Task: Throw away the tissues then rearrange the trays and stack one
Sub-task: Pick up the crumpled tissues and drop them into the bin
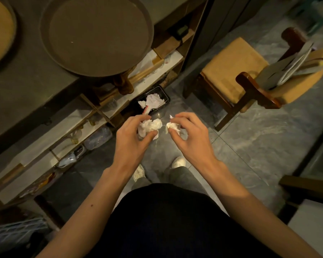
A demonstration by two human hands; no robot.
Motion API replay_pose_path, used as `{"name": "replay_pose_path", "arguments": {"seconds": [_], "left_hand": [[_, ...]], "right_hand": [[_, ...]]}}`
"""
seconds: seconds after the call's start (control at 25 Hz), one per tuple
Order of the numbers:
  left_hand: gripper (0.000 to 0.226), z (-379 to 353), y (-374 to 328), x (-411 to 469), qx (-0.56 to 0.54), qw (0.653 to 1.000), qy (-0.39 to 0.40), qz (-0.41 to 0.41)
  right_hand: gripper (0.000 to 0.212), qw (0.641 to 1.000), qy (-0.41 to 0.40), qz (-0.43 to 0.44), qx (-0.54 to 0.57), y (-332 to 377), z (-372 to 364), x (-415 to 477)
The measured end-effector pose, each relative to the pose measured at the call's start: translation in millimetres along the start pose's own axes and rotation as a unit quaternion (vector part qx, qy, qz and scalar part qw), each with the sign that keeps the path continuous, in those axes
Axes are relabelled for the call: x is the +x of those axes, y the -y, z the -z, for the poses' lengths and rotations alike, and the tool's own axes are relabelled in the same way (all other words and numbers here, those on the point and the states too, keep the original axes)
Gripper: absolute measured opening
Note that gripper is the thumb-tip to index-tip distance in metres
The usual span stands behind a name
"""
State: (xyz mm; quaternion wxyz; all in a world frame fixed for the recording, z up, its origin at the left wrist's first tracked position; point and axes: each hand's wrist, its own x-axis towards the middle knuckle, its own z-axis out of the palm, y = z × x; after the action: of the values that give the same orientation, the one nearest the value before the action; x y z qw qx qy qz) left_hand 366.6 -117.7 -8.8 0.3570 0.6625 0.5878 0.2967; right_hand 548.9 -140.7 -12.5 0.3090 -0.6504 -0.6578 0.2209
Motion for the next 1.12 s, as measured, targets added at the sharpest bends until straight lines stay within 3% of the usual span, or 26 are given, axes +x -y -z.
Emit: {"name": "replay_pose_path", "arguments": {"seconds": [0.24,0.6,0.8,1.12], "left_hand": [[0.035,-50.3,-12.0,34.6,0.029,0.998,-0.005,0.058],[0.033,-169.2,-33.9,142.1,0.044,0.972,-0.104,0.205],[0.032,-224.2,34.8,190.0,0.048,0.962,-0.128,0.237],[0.033,-310.9,216.2,239.2,0.041,0.95,-0.115,0.288]], "right_hand": [[0.02,0.998,0.053,-0.001,0.036,-60.1,16.0,47.8],[0.021,0.981,0.176,0.027,0.081,-210.4,36.9,167.6],[0.019,0.978,0.191,0.013,0.077,-271.6,-20.6,207.0],[0.02,0.964,0.258,-0.019,0.065,-370.4,-182.7,221.8]]}}
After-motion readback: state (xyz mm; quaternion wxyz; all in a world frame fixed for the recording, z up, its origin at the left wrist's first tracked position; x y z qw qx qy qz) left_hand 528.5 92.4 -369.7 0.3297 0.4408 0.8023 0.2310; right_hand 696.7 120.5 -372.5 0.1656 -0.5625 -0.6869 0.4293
